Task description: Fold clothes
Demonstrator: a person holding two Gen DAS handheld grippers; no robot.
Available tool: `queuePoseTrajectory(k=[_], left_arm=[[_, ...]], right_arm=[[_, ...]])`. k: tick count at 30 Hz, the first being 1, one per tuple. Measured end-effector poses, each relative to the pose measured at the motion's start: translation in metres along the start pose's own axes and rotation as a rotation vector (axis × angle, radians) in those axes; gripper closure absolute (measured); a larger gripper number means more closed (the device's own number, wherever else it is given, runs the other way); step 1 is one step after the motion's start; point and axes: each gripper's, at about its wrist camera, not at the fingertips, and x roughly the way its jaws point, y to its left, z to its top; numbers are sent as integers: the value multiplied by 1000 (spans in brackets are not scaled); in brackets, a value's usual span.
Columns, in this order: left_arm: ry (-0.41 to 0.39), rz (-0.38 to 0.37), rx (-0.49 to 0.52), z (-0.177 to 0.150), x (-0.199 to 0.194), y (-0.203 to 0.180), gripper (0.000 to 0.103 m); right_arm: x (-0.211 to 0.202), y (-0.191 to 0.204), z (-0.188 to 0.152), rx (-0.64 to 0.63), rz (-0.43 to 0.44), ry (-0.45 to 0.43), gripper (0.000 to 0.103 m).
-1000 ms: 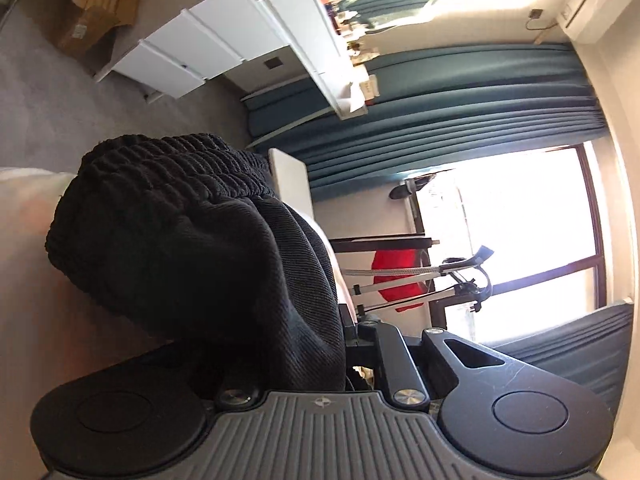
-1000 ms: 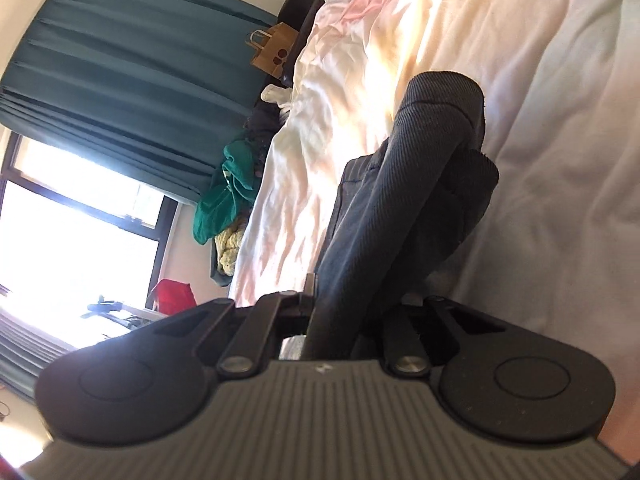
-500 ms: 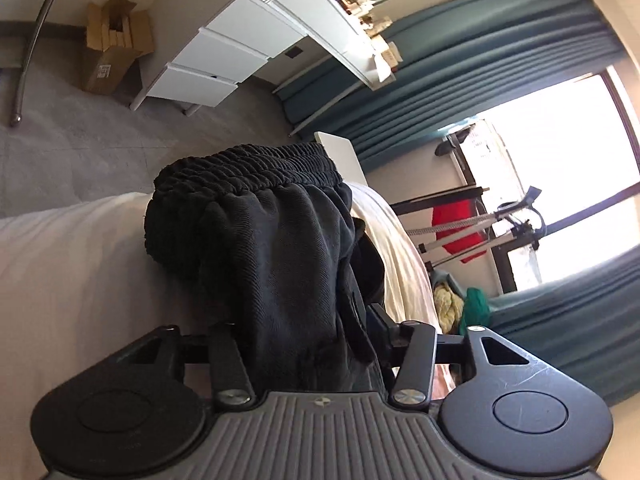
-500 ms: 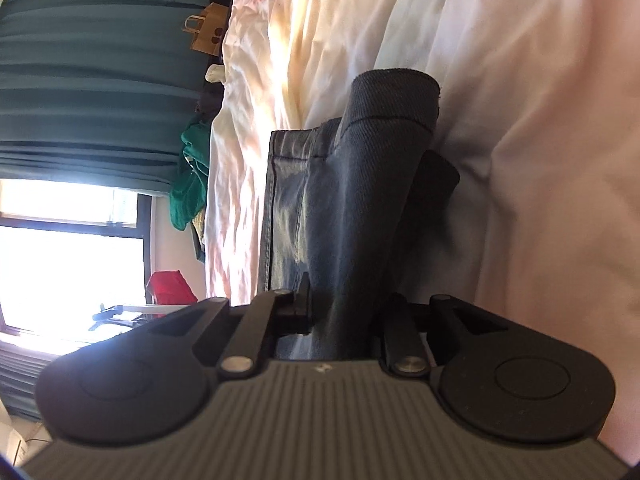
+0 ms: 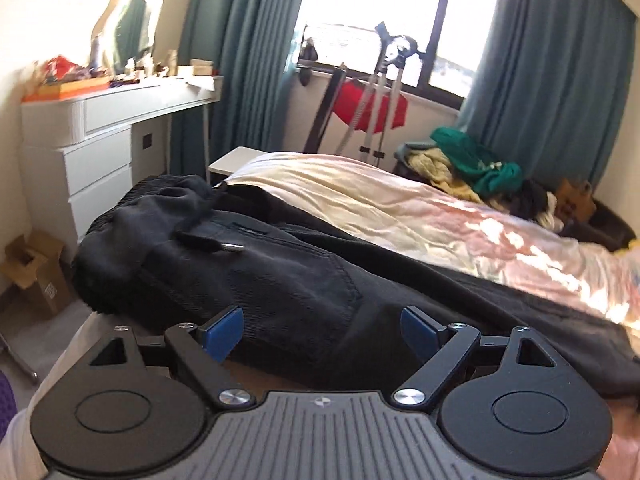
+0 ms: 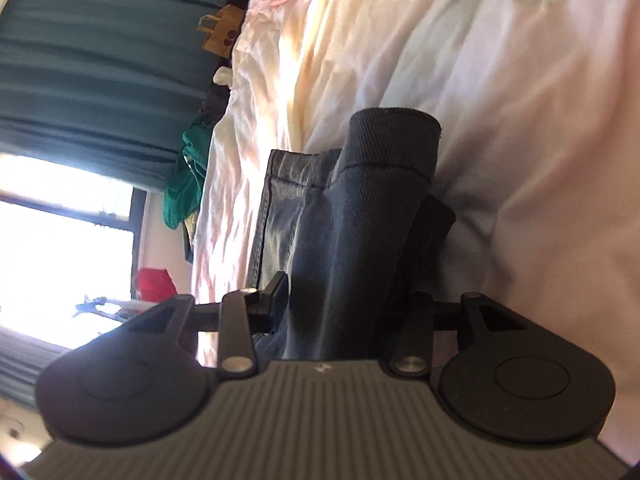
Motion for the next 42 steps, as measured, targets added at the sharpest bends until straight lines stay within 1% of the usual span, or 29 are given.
queuePoseTrajectory(k=[1,2,3,4,5,6,8,10,13,20,23,29,34,37,40,42], left_arm=[[2,-6,35,1,7,-12,16],[-1,-17,59,3,15,-21,16],[-3,-28,84,5,23,-30,16],[-6,-35,105,7,32,-39,15],[-14,-38,124,10,41,-46,16],[-27,-40,133,12,52,-51,16],[-57,-36,123,18,77,-57,15],[-50,-34,126,16,95,-58,15],[-18,-34,138,10,117,-57,15],[56,-31,167,-5,170,-54,17],[76,-19,194,-11,181,-55,15],[109,12,256,-23,198,-57,15],[127,4,239,-19,199,-53,15],[134,-1,224,-15,197,-52,15],[141,-7,205,-11,194,-50,15],[145,-13,181,-7,190,-48,15]], right_arm=[[0,0,1,-28,-11,-9,60],[0,-1,3,-43,-20,-19,66],[0,-3,5,-44,-26,-27,71],[-1,-6,7,-31,-24,-33,79],[-1,-7,9,-24,-21,-35,83],[-1,-6,10,-32,-20,-35,84],[-2,2,10,-88,-16,-48,86],[-5,10,9,-141,-6,-72,87],[-9,16,8,-164,-4,-95,87],[-10,26,4,-226,-50,-117,87],[-14,35,-1,-281,-66,-145,87],[-23,65,-15,-443,-105,-209,87],[-32,109,-36,-619,-116,-270,87],[-39,142,-55,-739,-106,-301,87],[-48,174,-78,-817,-56,-324,87],[-54,197,-98,-860,-7,-338,87]])
